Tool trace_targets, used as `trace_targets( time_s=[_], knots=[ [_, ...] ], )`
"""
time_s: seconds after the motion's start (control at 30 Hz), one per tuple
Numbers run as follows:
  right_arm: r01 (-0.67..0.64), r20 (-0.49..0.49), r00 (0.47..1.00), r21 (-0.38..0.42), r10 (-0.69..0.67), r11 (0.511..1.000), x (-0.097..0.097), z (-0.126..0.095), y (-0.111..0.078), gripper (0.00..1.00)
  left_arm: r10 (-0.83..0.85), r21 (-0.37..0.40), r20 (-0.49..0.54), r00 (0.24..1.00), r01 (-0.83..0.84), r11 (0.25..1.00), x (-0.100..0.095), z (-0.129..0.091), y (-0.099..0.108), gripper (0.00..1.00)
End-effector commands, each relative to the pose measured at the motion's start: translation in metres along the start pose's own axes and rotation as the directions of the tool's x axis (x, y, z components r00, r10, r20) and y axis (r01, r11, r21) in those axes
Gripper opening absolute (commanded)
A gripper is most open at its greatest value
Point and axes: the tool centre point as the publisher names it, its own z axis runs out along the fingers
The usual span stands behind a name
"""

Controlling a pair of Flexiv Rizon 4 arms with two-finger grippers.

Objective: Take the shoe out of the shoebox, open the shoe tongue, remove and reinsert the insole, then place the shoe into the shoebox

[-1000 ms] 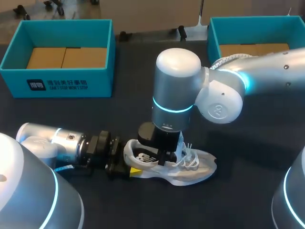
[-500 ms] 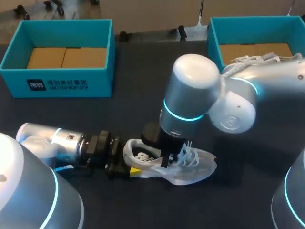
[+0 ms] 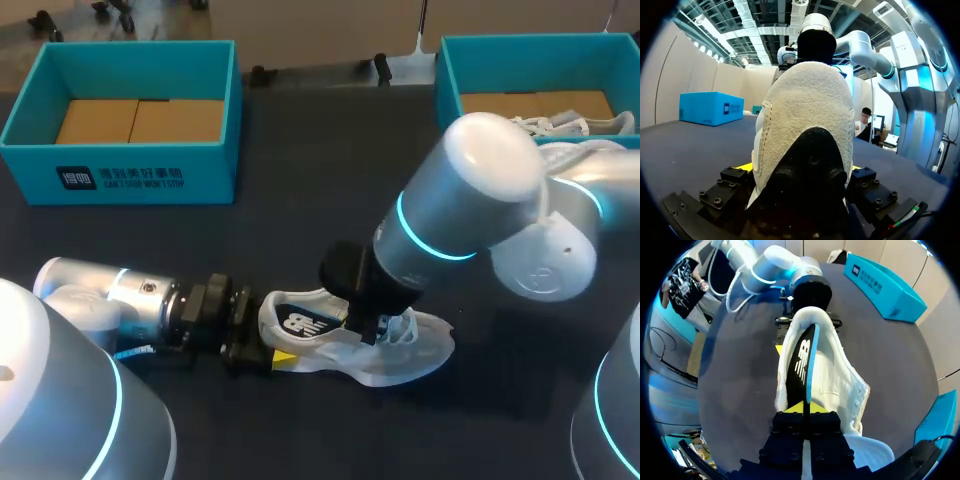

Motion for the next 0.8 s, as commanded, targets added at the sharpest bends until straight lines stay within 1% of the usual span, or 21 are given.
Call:
trace_targets(
  time_s=[0.03, 0.2, 0.23, 0.3, 0.37, 0.67, 0.73, 0.8],
  knots=[
    [0.015, -0.017, 1.000, -0.076, -0.016, 0.997, -0.003, -0.007, -0.008, 0.00, 0.000, 0.000, 0.004, 1.000, 0.000, 1.000, -0.001, -0.001, 0.004, 0.00],
    [0.052, -0.034, 0.998, -0.105, -0.056, 0.993, -0.008, -0.013, -0.010, 0.00, 0.000, 0.000, 0.004, 1.000, 0.000, 1.000, -0.001, -0.001, 0.004, 0.00],
    [0.064, -0.037, 0.997, -0.122, -0.069, 0.990, -0.009, -0.014, -0.010, 0.00, 0.000, 0.000, 0.004, 1.000, 0.000, 1.000, -0.001, -0.001, 0.004, 0.00],
    [0.067, -0.040, 0.997, -0.125, -0.073, 0.990, -0.010, -0.016, -0.011, 0.00, 0.000, 0.000, 0.004, 1.000, 0.000, 1.000, -0.001, -0.001, 0.004, 0.00],
    [0.092, -0.044, 0.994, -0.148, -0.100, 0.985, -0.012, -0.018, -0.011, 0.00, 0.000, 0.000, 0.004, 1.000, 0.000, 1.000, -0.001, -0.001, 0.004, 0.00],
    [0.233, -0.092, 0.966, -0.101, -0.242, 0.967, -0.013, -0.023, 0.012, 0.00, 0.000, 0.000, 0.004, 1.000, 0.000, 1.000, -0.001, -0.001, 0.004, 0.00],
    [0.290, -0.120, 0.946, -0.090, -0.299, 0.953, -0.012, -0.023, 0.019, 0.00, 0.000, 0.000, 0.004, 1.000, 0.000, 1.000, -0.001, -0.001, 0.004, 0.00],
    [0.335, -0.157, 0.928, -0.053, -0.339, 0.941, -0.011, -0.021, 0.028, 0.00, 0.000, 0.000, 0.004, 1.000, 0.000, 1.000, -0.001, -0.001, 0.004, 0.00]
  ],
)
